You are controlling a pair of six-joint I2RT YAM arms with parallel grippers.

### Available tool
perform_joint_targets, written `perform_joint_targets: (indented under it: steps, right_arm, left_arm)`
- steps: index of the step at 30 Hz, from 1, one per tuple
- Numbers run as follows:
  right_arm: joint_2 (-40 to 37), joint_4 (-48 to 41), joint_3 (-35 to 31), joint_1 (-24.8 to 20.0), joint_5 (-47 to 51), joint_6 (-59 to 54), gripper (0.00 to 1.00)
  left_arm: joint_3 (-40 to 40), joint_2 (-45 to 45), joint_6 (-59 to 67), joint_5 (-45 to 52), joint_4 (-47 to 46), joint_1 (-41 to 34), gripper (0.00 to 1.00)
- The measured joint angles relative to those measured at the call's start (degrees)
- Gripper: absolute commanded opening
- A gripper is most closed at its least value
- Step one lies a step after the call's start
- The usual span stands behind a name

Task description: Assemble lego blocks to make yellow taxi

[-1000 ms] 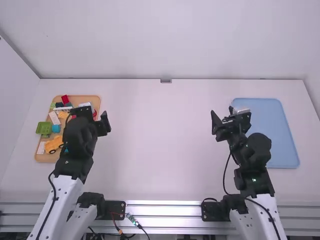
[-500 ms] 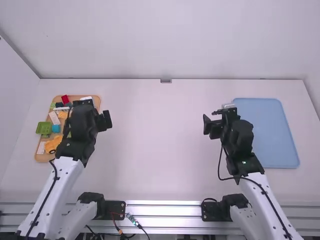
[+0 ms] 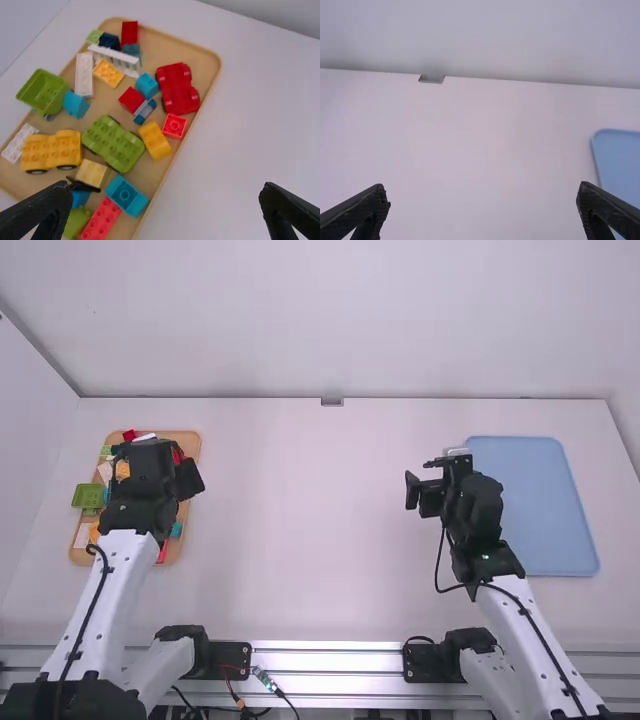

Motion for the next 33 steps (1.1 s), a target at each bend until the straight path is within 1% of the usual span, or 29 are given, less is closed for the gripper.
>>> perform_joint_targets:
  steps: [11, 16, 17, 21, 29, 33]
  right_arm:
    - [0.0, 0.9, 0.0, 1.8, 0.0, -0.1, 0.99]
    - [0.0, 0.8, 0.0, 1.5, 0.0, -0.1, 0.99]
    - [0.0, 0.8, 0.0, 1.5, 0.0, -0.1, 0.99]
    - [0.0, 0.8, 0.0, 0.9, 0.0, 0.1, 0.99]
    - [0.0, 1.0, 0.0, 0.9, 0.0, 0.1, 0.99]
    - [0.0, 1.9, 0.0, 0.9, 0.0, -0.1, 0.99]
  left_arm:
    - [0.0, 3.0, -2.3, 7.6, -0.9, 8.7, 0.99]
    - [0.0, 5.5, -2.6, 11.6, -0.2, 12.8, 0.99]
    - [0.0, 5.5, -2.6, 11.6, -0.2, 12.8, 0.99]
    - [0.0, 6.1, -3.1, 15.1, 0.5, 16.5, 0.99]
    - [0.0, 6.1, -1.1, 17.9, 0.6, 21.7, 0.99]
    - [0.0, 6.1, -1.3, 18.2, 2.5, 23.9, 0.99]
